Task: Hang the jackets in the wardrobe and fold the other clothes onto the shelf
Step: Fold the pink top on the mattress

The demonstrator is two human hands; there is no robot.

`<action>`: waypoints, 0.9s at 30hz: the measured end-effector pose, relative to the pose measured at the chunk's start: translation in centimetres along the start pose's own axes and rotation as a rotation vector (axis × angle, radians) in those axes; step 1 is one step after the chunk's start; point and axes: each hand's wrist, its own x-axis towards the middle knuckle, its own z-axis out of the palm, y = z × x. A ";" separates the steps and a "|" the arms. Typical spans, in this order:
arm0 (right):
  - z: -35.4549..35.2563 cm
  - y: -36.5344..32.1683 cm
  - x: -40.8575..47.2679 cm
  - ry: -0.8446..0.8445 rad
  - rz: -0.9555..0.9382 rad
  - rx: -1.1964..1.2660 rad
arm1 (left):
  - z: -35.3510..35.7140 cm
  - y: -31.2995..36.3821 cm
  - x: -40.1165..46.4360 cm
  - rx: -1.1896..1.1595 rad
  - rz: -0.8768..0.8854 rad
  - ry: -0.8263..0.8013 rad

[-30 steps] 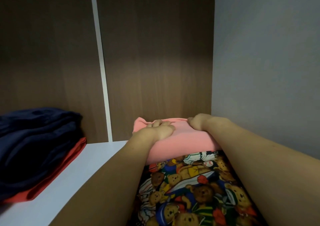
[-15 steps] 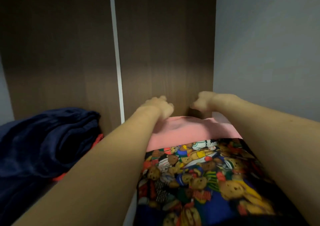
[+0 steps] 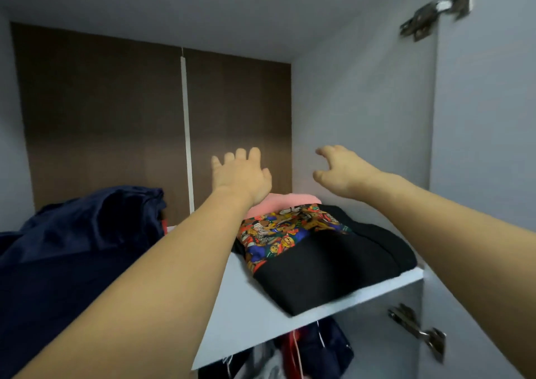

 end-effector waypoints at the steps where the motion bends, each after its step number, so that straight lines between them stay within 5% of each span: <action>1: -1.3 0.1 -1.7 0.001 0.019 -0.007 | -1.0 0.7 -1.1 -0.008 0.007 -0.007; 13: -18.8 4.8 -22.0 0.163 0.110 -0.071 | -17.3 14.4 -13.8 -0.272 0.291 0.181; 20: -31.2 10.6 -36.4 0.329 0.129 -0.229 | -25.8 28.2 -21.7 -0.339 0.413 0.311; 27: -38.2 19.3 -47.2 0.353 0.366 -0.291 | -30.8 42.3 -28.1 -0.436 0.619 0.353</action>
